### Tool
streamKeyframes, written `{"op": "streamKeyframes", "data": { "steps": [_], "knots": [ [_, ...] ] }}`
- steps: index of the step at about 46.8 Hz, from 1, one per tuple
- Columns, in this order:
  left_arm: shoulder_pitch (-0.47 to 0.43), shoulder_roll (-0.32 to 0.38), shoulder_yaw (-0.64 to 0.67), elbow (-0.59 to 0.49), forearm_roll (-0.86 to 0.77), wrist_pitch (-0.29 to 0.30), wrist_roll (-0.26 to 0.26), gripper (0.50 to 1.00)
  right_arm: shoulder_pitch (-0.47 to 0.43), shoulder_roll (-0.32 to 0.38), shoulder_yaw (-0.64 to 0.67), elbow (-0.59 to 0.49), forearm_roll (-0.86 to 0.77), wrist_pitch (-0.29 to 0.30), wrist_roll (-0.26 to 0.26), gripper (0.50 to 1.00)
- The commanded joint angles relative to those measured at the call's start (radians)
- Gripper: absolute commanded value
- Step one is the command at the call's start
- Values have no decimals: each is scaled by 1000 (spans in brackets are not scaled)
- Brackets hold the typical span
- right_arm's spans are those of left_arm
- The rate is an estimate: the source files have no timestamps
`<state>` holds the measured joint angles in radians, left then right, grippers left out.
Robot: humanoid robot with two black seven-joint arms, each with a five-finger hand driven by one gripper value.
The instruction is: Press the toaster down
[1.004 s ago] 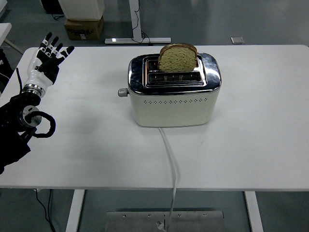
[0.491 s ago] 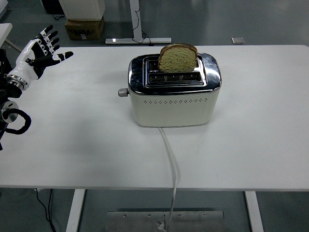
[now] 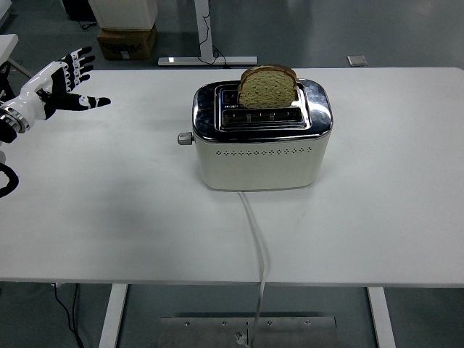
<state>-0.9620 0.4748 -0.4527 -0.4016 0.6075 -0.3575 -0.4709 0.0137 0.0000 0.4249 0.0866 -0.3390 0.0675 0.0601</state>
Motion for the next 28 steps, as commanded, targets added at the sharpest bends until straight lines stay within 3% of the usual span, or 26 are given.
{"op": "streamKeyframes", "data": {
  "steps": [1,14,28],
  "knots": [
    [3,22,8,-39,106,3,-3,1000,0,0,0,1,0,0,0,998],
    [12,153,22,-330,245,12,-8,1000,0,0,0,-1,0,0,0,1000],
    [37,199,29,-411,509,12,-14,1000,0,0,0,1,0,0,1,998]
  ]
}}
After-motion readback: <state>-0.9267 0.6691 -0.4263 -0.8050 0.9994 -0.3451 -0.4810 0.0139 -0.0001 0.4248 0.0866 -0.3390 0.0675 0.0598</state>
